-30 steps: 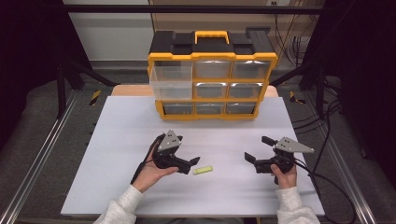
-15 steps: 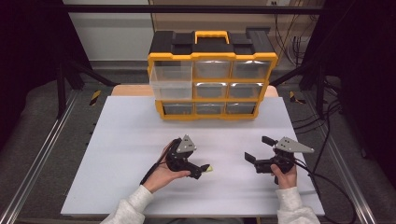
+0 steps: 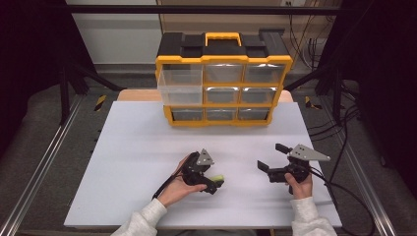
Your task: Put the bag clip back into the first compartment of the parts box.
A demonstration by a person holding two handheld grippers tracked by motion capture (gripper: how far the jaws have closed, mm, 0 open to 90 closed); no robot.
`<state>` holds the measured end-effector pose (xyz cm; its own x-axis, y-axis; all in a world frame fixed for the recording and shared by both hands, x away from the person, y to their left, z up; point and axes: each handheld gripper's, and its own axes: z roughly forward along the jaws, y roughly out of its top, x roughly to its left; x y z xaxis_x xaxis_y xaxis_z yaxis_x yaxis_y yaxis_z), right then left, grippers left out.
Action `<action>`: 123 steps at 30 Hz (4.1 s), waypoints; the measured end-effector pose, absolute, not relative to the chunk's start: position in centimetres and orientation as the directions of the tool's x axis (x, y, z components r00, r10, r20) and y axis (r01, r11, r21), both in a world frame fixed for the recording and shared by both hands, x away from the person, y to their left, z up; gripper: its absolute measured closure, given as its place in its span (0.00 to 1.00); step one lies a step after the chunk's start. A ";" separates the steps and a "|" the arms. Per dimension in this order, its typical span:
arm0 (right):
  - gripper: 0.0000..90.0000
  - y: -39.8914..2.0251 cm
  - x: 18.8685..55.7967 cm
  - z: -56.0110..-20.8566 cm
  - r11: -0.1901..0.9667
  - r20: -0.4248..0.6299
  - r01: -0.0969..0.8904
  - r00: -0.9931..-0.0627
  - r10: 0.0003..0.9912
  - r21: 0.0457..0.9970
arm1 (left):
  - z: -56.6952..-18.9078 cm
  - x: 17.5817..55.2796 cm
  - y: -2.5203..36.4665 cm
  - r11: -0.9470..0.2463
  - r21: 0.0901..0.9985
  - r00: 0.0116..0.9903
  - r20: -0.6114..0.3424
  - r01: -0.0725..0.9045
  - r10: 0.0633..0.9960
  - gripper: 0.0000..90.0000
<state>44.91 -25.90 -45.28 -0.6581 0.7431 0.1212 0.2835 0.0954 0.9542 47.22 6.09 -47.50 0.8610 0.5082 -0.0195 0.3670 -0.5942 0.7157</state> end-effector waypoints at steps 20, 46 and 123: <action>0.01 -25.8 45.0 -45.4 0.107 0.114 0.283 -0.664 0.739 0.953 | -48.2 46.9 5.6 -0.624 0.675 0.846 0.000 0.393 0.533 0.40; 0.01 -25.8 45.0 -45.4 0.107 0.114 0.283 -0.664 0.739 0.953 | -48.2 46.6 5.5 -0.633 0.670 0.857 -0.009 0.387 0.515 0.81; 0.01 -25.8 45.0 -45.4 0.101 0.124 0.289 -0.667 0.735 0.952 | -37.7 45.7 13.0 -0.420 0.825 0.796 -0.057 0.377 0.602 0.86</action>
<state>45.04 -25.81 -45.39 -0.6667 0.7350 0.1238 0.2886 0.1014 0.9521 45.73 12.95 -37.66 0.7961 0.6024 -0.0573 0.3774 -0.4203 0.8252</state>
